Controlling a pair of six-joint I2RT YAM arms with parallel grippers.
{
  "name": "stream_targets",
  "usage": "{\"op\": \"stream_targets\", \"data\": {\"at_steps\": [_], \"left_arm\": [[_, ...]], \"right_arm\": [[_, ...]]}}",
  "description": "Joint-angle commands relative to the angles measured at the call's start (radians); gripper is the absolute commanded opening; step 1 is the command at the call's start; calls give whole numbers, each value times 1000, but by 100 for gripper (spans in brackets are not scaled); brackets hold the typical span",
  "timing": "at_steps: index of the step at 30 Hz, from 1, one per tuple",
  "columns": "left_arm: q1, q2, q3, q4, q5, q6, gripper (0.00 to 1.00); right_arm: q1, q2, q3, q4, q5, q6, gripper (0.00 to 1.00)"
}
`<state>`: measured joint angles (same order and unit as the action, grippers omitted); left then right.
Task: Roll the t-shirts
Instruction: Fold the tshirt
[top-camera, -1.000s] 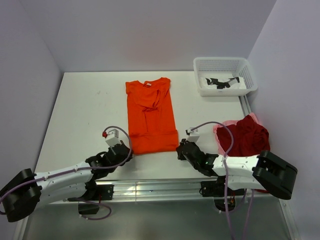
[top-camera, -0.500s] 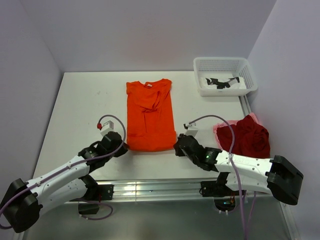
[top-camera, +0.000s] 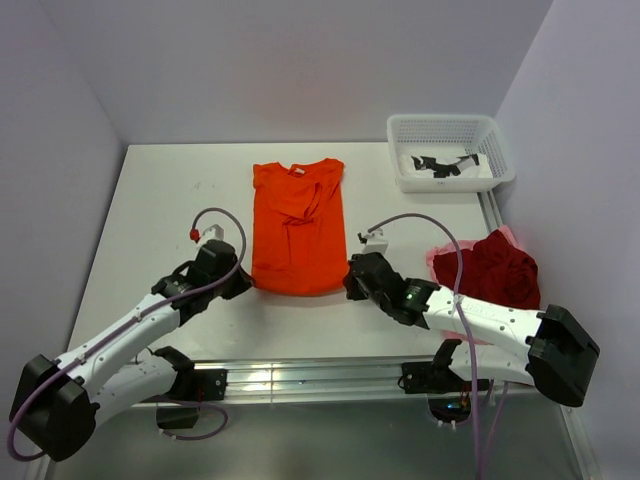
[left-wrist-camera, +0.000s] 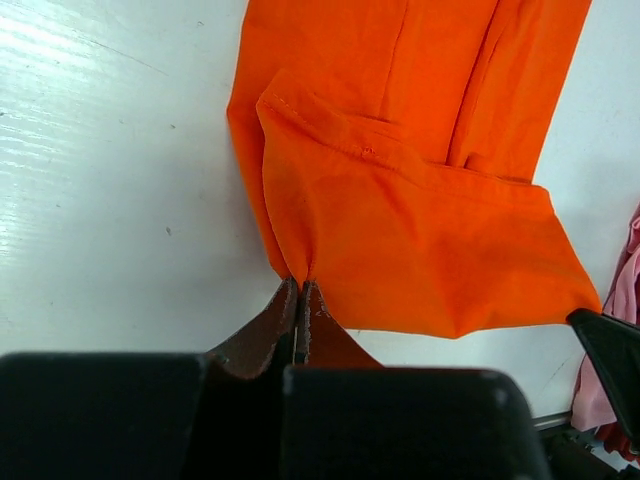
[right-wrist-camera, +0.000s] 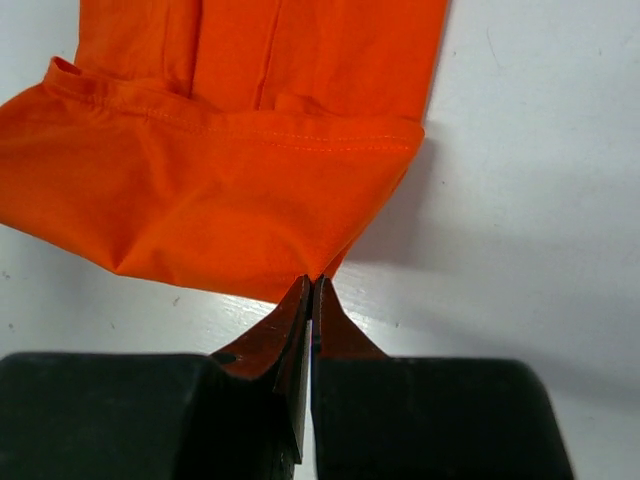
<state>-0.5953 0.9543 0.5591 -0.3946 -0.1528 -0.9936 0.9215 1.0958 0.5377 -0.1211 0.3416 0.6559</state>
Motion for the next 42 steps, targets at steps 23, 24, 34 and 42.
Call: {"op": "stream_targets", "data": {"at_steps": [23,24,34,42], "left_arm": [[314,372,329,8,266,211,0],[321,386,343,13,280,213,0],[358,566,484,27,295,245,0],[365,682,551,39,302,251,0]], "right_arm": [[-260,286,334,-41,-260,-196,0],[-268,295,346,-35,-266,-196,0],[-335,409,421,-22,-289,-205,0],[-389,486,450,9,-297,-203,0]]}}
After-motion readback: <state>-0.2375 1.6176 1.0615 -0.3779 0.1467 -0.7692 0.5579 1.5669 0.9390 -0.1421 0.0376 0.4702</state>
